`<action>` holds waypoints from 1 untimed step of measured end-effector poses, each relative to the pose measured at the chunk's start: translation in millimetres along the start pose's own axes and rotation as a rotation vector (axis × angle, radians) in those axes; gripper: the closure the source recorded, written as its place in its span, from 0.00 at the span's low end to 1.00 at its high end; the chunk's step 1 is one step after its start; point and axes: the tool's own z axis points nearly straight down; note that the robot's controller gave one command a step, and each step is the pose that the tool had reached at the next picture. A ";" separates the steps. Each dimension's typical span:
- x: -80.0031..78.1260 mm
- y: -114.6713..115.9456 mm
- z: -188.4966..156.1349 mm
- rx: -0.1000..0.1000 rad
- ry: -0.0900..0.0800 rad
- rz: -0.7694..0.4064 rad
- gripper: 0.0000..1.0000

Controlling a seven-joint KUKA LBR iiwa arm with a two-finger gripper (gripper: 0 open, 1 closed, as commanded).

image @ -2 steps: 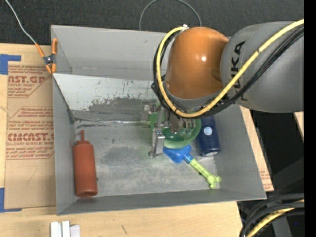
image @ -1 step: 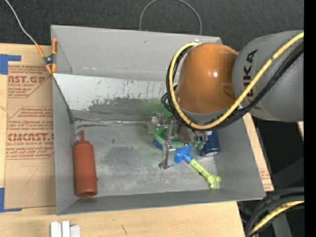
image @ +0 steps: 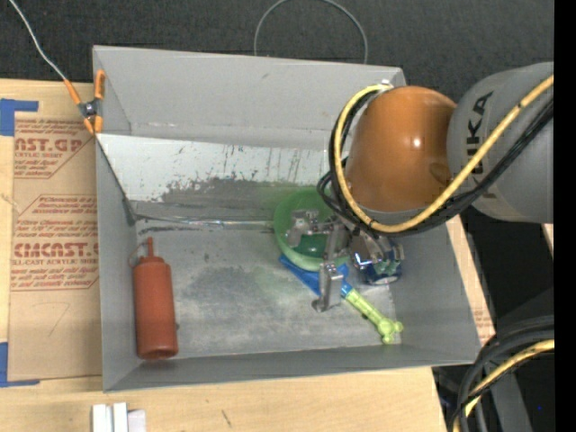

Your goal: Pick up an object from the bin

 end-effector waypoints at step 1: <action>18.8 -19.8 8.9 -0.003 -0.002 -0.093 0.00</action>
Offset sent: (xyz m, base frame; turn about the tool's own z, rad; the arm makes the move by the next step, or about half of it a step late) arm 0.0118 -0.0729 -0.0354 -0.4195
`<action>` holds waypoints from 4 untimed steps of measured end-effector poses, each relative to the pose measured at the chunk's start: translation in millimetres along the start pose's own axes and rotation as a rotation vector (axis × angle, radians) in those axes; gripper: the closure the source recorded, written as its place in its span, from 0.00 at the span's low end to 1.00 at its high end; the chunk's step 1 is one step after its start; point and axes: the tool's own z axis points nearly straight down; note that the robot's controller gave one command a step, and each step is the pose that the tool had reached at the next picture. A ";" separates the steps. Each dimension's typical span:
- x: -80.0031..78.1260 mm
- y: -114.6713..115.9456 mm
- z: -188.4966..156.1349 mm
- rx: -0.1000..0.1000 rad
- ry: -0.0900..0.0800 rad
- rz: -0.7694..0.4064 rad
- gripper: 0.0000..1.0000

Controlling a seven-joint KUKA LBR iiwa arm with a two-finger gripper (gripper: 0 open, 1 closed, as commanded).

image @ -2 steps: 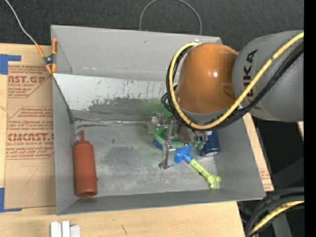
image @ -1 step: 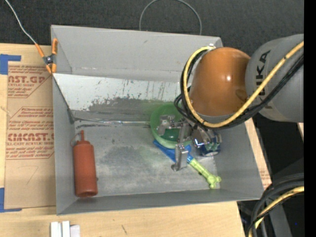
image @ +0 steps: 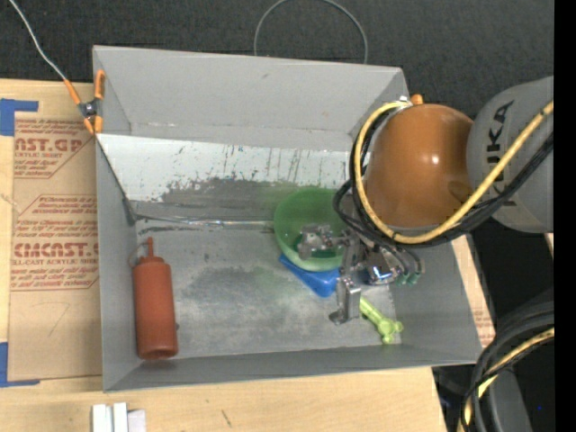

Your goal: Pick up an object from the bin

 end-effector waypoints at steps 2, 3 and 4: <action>37.8 -65.5 43.4 -0.003 0.003 -0.350 0.00; -17.5 -34.5 121.3 0.000 -0.005 -0.640 1.00; -17.5 -34.5 121.3 0.000 -0.005 -0.640 1.00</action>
Offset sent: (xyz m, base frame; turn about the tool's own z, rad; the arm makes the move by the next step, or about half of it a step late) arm -0.0183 -0.0729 -0.0423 -0.3524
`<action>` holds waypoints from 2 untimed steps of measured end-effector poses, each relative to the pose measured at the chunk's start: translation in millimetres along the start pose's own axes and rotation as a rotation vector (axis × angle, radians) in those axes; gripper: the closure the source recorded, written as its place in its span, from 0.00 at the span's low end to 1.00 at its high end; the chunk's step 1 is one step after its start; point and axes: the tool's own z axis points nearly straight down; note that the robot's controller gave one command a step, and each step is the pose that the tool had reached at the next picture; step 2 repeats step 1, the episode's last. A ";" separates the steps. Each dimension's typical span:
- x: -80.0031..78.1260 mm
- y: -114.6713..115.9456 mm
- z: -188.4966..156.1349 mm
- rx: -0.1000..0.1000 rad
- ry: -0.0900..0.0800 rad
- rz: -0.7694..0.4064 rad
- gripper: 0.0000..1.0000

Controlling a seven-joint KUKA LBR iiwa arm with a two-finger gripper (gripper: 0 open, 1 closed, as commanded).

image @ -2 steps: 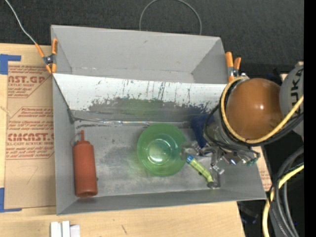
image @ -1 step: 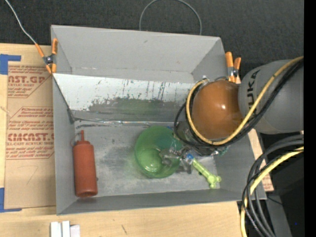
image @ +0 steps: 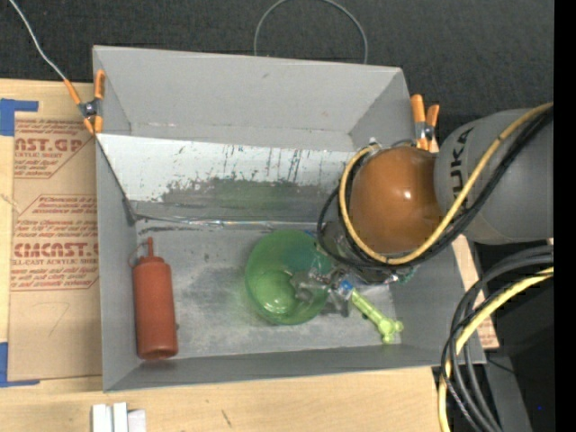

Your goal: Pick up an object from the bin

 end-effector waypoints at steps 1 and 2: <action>-2.4 -2.4 0.4 0.002 -0.002 -0.064 1.00; -2.4 -2.4 0.4 0.002 -0.002 -0.064 1.00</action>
Offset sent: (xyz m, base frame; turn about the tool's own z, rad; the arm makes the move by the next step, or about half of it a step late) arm 0.0092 0.0049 0.1276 0.0052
